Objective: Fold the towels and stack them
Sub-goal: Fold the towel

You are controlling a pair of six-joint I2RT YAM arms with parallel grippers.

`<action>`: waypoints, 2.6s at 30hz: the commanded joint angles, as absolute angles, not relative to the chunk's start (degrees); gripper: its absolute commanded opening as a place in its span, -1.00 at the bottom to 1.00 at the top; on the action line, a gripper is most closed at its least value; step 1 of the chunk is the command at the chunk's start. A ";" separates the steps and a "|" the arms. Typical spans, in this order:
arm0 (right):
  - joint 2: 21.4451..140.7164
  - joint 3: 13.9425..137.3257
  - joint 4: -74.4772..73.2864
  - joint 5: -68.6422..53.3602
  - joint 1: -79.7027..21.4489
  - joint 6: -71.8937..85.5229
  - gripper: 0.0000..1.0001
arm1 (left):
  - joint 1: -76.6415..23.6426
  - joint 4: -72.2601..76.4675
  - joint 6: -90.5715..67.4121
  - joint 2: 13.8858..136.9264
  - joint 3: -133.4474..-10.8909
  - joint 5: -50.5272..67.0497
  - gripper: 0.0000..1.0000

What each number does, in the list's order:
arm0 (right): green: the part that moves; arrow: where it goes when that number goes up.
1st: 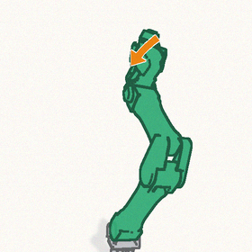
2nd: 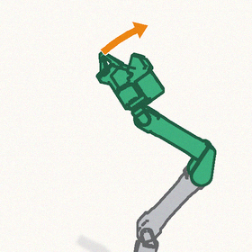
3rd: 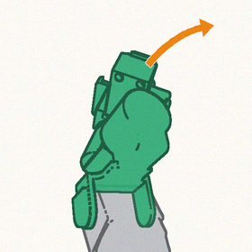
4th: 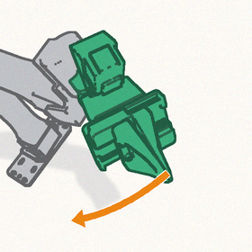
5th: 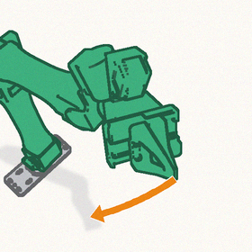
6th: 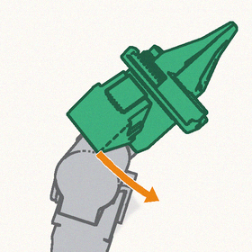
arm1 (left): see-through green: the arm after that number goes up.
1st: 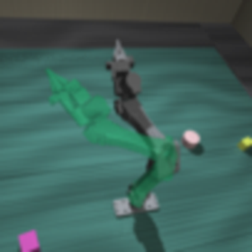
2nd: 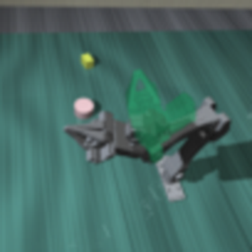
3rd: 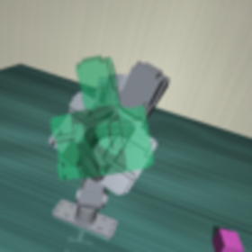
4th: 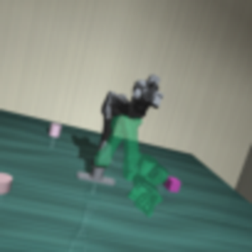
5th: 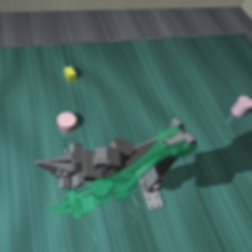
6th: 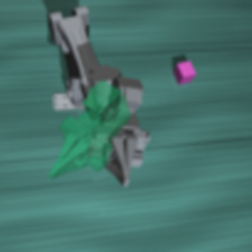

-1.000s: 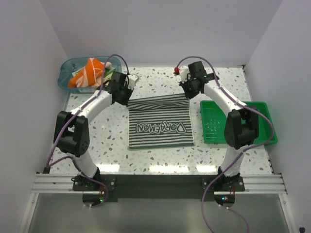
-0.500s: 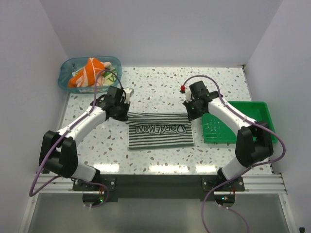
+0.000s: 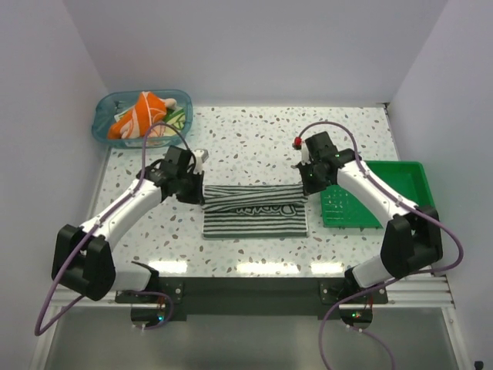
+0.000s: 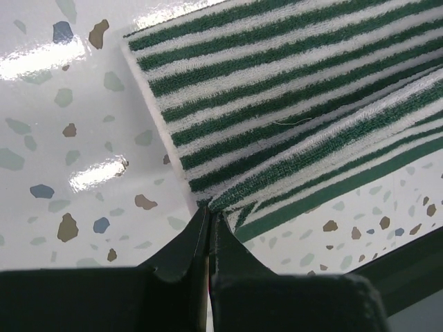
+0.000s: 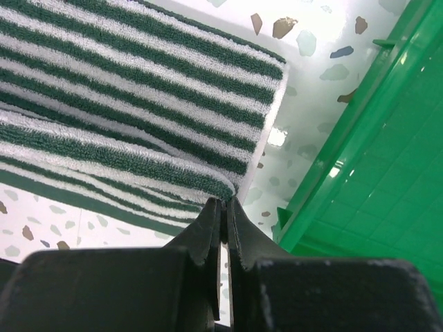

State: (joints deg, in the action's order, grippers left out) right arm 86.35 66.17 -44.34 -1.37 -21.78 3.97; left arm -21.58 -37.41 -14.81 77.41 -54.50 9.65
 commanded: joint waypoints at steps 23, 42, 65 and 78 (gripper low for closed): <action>82.88 49.92 -39.12 -6.15 -21.80 15.03 -1.00 | -21.88 -33.58 -19.95 80.94 -45.09 12.57 -1.00; 92.64 60.03 -35.33 4.04 -21.27 10.63 -1.00 | -20.30 -30.85 -21.01 86.49 -51.06 7.21 -1.00; 80.59 48.52 -34.37 0.18 -21.53 16.17 -1.00 | -20.48 -32.88 -15.12 84.81 -52.21 6.59 -1.00; 78.59 45.62 -34.10 -4.30 -21.80 17.22 -0.62 | -20.74 -31.11 -17.75 80.53 -46.85 9.05 -0.57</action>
State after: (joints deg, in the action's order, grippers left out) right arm 81.76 46.96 -32.38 -4.03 -22.06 16.64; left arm -21.08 -30.81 -17.02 85.01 -48.62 10.15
